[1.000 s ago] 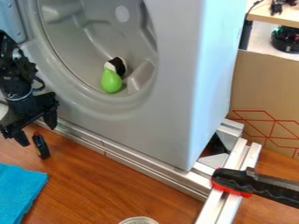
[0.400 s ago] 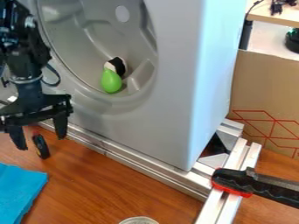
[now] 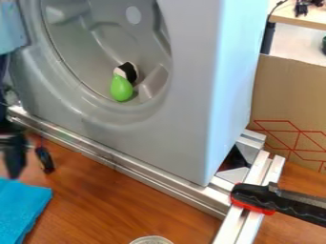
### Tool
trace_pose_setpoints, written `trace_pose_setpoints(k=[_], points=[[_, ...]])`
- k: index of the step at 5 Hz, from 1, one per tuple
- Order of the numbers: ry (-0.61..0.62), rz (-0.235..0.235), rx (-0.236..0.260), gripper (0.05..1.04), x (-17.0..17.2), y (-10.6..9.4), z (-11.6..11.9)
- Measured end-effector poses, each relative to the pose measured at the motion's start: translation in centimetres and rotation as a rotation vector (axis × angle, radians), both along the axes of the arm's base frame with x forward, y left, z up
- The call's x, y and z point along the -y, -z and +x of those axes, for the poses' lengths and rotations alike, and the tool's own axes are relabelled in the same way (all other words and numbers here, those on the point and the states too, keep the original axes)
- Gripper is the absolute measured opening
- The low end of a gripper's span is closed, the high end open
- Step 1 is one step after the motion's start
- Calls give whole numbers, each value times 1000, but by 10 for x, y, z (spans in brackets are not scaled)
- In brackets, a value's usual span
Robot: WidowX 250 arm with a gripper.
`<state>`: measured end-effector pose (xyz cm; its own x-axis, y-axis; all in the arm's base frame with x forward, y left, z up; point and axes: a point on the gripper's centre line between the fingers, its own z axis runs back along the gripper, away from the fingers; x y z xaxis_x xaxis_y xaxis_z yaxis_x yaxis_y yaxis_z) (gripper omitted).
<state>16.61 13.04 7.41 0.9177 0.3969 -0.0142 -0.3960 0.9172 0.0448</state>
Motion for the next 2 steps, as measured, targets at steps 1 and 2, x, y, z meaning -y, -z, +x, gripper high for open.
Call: trace_pose_setpoints(k=[1,2], points=[[251,23,40,1001,-37,8,-15],[514,24,73,1001,-57,16,-24]])
